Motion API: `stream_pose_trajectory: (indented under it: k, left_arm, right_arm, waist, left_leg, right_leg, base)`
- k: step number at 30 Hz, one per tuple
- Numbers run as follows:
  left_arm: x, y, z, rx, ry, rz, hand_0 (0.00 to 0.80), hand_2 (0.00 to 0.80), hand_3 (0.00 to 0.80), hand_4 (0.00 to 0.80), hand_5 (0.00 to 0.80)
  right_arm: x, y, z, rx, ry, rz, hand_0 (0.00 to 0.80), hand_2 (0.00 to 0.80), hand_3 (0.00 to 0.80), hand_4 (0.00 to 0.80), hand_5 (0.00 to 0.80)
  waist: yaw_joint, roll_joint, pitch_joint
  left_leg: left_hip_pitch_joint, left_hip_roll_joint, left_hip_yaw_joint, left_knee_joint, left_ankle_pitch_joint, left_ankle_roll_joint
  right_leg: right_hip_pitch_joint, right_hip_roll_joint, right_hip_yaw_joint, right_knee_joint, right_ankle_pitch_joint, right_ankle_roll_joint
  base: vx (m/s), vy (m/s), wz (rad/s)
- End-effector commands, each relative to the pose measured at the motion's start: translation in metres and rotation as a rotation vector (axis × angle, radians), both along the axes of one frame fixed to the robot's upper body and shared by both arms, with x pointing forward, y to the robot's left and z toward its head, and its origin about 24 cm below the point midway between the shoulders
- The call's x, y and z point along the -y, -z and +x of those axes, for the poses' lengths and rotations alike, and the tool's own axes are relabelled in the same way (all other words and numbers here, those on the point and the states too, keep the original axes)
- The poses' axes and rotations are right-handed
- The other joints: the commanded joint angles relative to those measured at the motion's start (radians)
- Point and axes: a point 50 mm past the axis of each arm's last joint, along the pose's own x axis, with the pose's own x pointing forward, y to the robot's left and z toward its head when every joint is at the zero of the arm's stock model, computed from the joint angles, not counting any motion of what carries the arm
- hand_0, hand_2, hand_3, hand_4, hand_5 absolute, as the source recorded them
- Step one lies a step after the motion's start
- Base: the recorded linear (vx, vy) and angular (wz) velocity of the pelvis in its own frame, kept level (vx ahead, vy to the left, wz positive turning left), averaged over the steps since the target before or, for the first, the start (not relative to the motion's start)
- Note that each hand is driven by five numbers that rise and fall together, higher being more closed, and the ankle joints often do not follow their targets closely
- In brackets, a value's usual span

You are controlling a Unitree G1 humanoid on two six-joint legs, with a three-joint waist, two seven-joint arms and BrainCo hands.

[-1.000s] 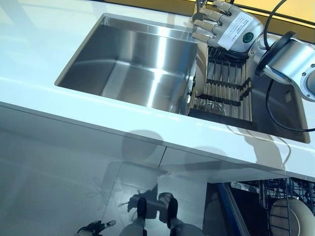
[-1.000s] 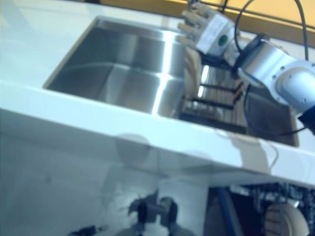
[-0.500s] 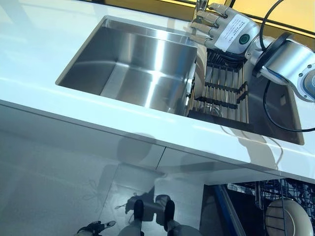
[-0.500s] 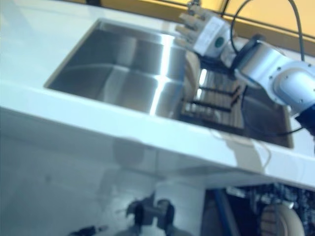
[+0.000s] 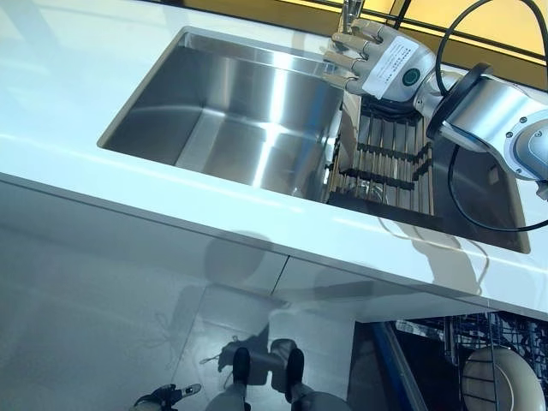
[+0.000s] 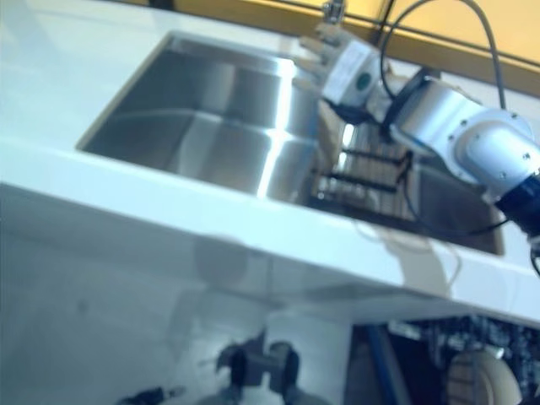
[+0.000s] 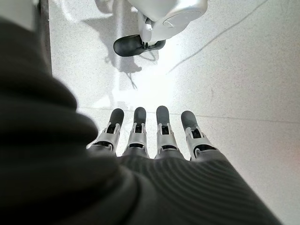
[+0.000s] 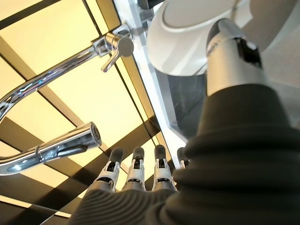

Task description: Take plates into dishwasher

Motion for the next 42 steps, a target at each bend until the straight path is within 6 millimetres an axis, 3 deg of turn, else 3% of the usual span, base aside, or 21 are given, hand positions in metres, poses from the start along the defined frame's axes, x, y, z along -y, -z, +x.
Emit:
stream_pose_trajectory:
  k: [1,42]
  left_arm:
    - [-0.011,0.001,-0.011,-0.032,-0.016,0.040,0.000,0.000,0.000,0.000,0.000]
    - [-0.007,-0.003,0.002,0.041,-0.007,0.024,0.000,0.000,0.000,0.000,0.000]
  right_arm:
    - [-0.001,-0.029,-0.006,0.086,0.009,0.033,0.000,0.000,0.000,0.000,0.000]
    - [-0.002,-0.022,-0.003,0.064,0.038,0.019,0.000,0.000,0.000,0.000,0.000]
  waist:
    - [0.031,-0.025,-0.022]
    - [0.029,-0.003,0.023]
  left_leg:
    - [-0.011,0.011,0.019,-0.005,-0.057,0.002]
    - [-0.040,0.011,0.020,-0.005,-0.044,0.001]
  right_leg:
    - [0.015,0.003,0.018,-0.001,-0.053,0.072]
    - [-0.022,0.000,0.019,0.012,-0.048,0.071]
  base:
    - [0.000,0.000,0.00]
    - [0.000,0.000,0.00]
